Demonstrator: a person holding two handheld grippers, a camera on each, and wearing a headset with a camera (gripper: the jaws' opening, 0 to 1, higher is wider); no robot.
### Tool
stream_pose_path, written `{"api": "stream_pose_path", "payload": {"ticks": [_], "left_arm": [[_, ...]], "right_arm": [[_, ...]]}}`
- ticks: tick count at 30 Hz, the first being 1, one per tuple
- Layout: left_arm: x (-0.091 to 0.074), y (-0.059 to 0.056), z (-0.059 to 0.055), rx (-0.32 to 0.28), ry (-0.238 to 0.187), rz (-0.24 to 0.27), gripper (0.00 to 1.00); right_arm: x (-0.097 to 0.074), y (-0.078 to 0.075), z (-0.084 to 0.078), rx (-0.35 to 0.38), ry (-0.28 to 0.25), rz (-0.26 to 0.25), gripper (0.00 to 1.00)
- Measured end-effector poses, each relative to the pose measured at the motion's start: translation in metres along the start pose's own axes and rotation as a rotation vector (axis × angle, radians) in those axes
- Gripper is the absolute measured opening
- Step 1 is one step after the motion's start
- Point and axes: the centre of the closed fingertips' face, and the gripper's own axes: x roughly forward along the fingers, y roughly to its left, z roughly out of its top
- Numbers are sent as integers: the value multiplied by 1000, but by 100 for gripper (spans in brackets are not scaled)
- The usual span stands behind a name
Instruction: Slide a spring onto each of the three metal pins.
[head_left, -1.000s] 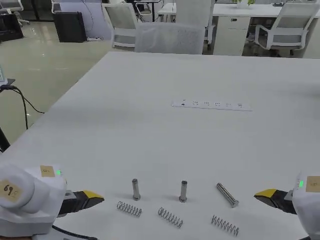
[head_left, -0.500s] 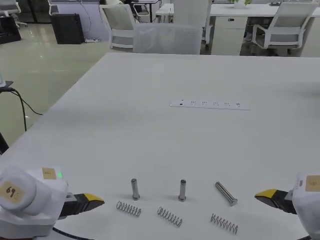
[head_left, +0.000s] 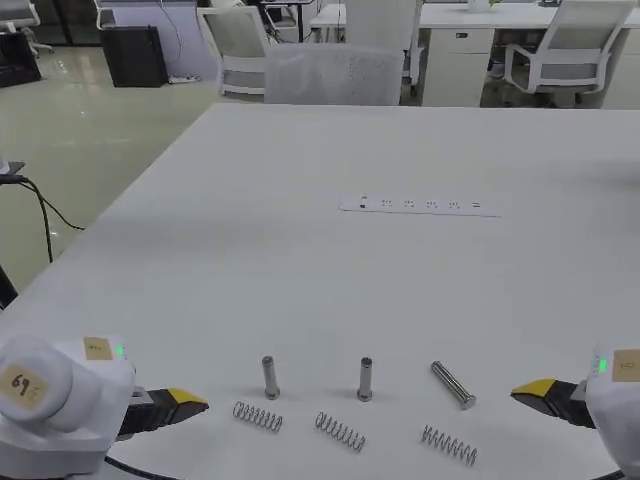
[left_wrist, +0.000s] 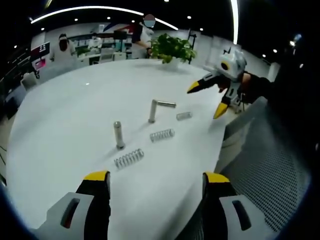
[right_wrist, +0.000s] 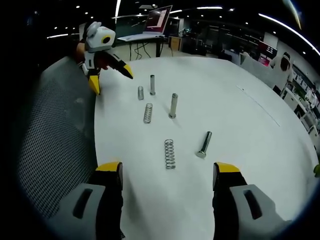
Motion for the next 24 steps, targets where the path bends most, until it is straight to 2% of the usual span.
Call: {"api": "stream_pose_path", "payload": {"ticks": [11,24], "left_arm": [[0,2,-1,1,6,10,71],[-2,3,4,-3,-19,18,71]], "right_arm": [[1,-1,0,-3,2,4,72],[2,-14,8,-5,3,-4,71]]}}
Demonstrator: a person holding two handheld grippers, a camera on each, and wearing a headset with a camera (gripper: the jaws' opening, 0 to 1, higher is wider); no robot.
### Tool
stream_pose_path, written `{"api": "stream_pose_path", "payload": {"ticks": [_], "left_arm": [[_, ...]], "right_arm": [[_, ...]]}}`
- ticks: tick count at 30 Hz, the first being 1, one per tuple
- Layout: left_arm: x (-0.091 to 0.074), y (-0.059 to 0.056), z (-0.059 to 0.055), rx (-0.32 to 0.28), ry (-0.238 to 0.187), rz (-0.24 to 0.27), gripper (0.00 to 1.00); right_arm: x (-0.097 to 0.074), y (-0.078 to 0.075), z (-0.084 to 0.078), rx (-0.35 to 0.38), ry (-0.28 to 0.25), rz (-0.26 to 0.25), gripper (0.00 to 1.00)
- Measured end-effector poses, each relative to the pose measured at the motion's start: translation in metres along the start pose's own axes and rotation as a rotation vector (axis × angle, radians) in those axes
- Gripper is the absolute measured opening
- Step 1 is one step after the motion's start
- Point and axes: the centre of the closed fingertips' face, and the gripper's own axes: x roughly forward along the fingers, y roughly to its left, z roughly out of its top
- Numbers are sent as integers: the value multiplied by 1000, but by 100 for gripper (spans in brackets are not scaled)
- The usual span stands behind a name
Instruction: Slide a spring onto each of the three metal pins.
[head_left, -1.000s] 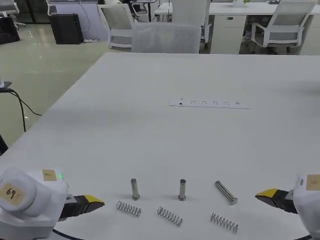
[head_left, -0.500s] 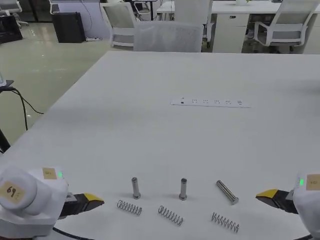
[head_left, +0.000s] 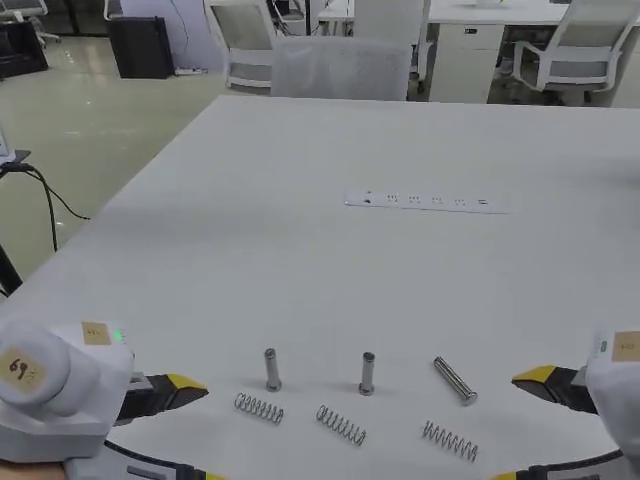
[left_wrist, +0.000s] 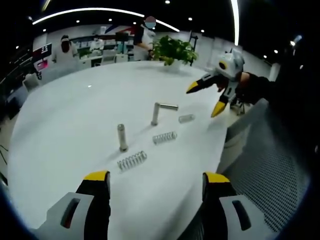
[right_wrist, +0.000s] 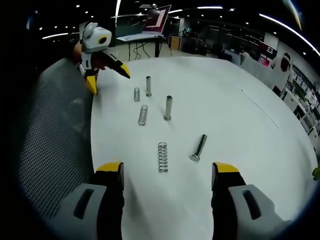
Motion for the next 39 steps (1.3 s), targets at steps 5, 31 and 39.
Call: {"api": "stream_pose_path", "payload": {"ticks": [5,31,39], "left_arm": [[-1,1,2,-4,-11,4,71],[-4,1,11,-7,-59,1,72],[-4,1,12,-7,-62,0,72]], "right_arm": [[4,-7,5,-5,3,4,70],[41,-48,25,14,113,-2,54],[55,-59,23,37,161,-18,45]]}}
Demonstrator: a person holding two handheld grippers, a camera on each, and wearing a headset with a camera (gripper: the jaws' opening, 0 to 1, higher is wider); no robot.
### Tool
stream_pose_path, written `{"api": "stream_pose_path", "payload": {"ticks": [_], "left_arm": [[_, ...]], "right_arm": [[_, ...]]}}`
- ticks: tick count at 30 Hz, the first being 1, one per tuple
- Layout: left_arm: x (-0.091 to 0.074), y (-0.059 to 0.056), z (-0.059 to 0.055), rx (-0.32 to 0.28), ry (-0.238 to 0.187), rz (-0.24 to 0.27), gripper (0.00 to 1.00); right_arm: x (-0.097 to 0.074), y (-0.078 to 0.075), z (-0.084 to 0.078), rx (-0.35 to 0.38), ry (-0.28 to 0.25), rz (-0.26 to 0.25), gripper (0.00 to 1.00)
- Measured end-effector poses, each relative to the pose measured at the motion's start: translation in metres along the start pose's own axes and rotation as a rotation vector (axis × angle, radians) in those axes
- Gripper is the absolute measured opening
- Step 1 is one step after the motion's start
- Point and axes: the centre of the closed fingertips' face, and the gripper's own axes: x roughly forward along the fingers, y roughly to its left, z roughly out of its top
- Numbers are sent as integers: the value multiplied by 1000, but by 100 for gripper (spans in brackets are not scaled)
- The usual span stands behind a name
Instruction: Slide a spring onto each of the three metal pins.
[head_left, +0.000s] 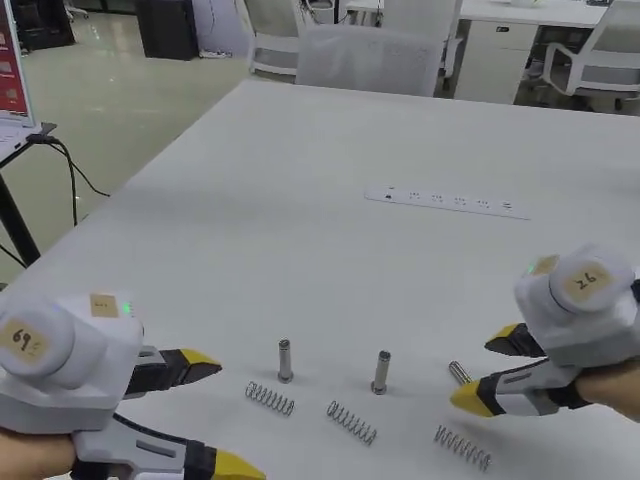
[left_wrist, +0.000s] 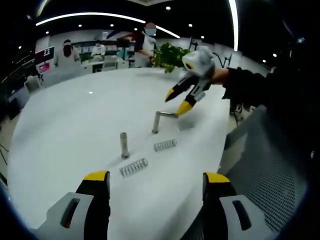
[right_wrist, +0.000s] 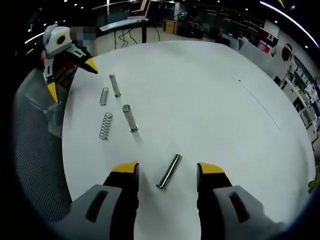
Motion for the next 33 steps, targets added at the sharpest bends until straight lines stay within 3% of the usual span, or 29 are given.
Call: {"api": "stream_pose_path", "payload": {"ticks": [8,19,33], "left_arm": [[-1,0,0,0,1,3,71],[0,1,-1,0,7,4,71],[-1,0,-1,0,5,4,70]], "right_arm": [[16,-5,-3,55,46,-2,31],[26,-14,-3,117,80,-26,12],[34,-16,-7,176,128,-42,7]]}}
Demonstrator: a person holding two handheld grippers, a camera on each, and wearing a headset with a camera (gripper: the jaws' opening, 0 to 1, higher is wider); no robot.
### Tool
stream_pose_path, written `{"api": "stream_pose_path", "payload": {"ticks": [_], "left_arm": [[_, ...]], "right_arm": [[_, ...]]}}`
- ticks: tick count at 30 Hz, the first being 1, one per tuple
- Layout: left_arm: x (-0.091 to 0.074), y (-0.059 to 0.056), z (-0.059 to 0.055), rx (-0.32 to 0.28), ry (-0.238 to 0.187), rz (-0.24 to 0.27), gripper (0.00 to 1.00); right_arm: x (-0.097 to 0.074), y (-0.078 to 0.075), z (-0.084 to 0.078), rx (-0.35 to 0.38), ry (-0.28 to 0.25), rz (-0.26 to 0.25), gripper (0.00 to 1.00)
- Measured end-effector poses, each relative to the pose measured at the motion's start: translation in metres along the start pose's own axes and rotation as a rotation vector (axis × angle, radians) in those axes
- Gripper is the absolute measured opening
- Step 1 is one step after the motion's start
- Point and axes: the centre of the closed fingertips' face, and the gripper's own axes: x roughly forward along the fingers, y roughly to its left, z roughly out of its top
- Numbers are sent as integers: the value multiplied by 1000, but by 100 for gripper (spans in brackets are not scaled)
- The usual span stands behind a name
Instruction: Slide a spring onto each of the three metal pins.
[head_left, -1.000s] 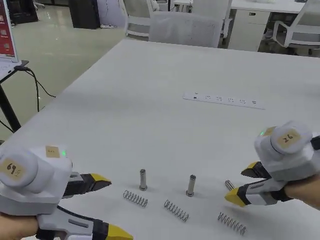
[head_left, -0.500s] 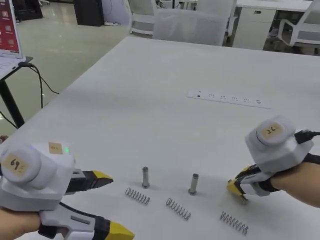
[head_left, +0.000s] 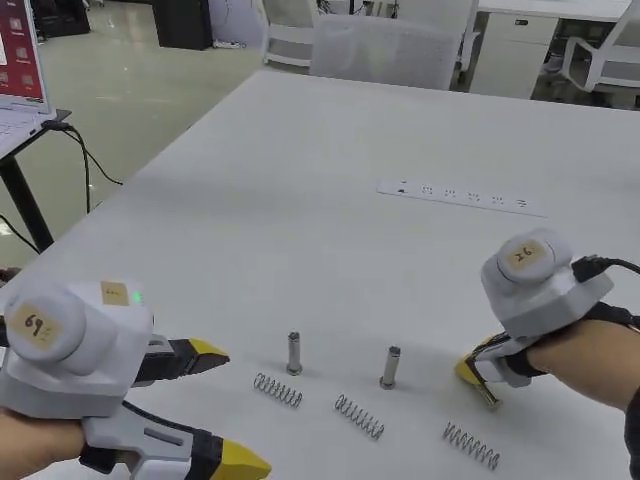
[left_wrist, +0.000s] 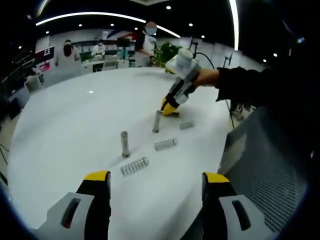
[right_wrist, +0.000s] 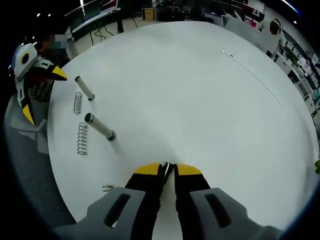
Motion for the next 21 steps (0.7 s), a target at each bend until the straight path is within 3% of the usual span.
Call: {"api": "stream_pose_path", "payload": {"ticks": [4,7,8,21], "left_arm": [[0,0,0,1,-1,0,70],[0,0,0,4,0,0,70],[0,0,0,4,0,0,70],[1,-2,-1,13,8,-11,70]], "right_arm": [[-1,0,-1,-2,11,-4,6],[-3,1,1,3,-11,-4,5],[-5,-2,1,-11,-16,-23,5],[-46,7,7,16,-85,-27,5]]}}
